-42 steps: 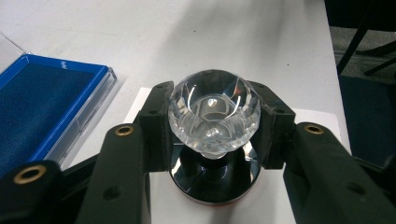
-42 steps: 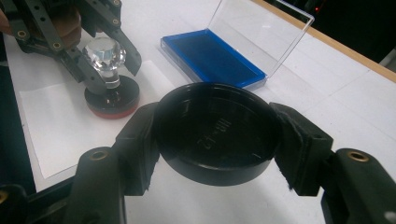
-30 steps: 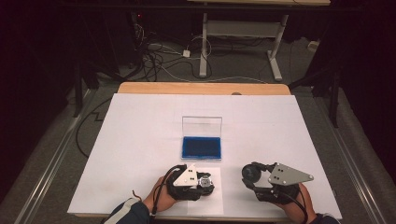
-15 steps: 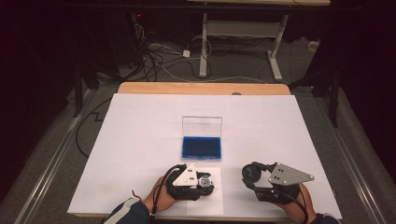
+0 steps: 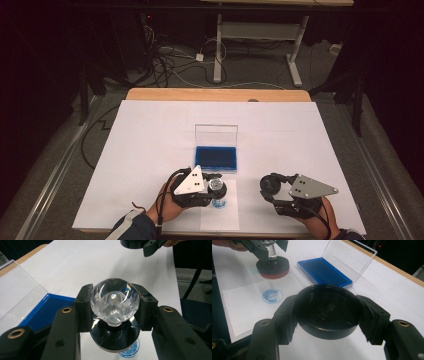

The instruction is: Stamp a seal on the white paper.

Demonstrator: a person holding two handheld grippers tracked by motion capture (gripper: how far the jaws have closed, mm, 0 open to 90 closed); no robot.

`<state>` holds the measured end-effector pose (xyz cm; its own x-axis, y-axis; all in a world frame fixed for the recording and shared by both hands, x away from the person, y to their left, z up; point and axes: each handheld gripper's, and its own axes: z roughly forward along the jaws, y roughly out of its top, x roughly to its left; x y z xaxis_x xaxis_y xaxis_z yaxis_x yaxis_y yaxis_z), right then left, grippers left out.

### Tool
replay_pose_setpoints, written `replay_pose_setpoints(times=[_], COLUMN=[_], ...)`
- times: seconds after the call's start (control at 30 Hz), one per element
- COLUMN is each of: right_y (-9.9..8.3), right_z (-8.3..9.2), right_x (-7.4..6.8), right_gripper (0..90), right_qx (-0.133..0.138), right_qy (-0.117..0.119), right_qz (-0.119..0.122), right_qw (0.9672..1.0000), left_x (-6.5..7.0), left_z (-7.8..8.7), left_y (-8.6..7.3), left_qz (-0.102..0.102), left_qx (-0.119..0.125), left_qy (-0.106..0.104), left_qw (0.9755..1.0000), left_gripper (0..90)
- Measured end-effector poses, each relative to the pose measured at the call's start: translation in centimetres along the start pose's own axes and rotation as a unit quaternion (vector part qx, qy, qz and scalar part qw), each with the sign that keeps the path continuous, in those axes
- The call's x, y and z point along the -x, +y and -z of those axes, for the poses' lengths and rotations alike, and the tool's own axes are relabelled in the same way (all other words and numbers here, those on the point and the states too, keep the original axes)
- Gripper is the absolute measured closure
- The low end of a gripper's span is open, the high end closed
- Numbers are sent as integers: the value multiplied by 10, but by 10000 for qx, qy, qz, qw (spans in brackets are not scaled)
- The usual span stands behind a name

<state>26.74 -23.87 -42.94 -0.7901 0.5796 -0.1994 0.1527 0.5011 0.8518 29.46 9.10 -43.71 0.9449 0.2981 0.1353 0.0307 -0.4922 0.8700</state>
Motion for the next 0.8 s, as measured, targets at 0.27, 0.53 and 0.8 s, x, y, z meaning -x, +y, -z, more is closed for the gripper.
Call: replay_pose_setpoints(times=[0.27, 0.53, 0.8], right_y=[0, 0, 0], right_z=[-1, -1, -1], right_x=[-1, -1, -1], right_gripper=[381, 381, 381], right_qx=[-19, -24, -21], right_qy=[18, 25, 35], right_qz=[6, 1, 15], right_qw=[10000, 10000, 10000], left_x=[2, 4, 7], left_z=[-6, -21, -32], left_y=[-4, -16, -24], left_qz=[20, 57, 32], left_qx=[-85, -302, -499], left_qy=[-103, -257, -358], left_qw=[9999, 9992, 9981], left_gripper=[542, 541, 541])
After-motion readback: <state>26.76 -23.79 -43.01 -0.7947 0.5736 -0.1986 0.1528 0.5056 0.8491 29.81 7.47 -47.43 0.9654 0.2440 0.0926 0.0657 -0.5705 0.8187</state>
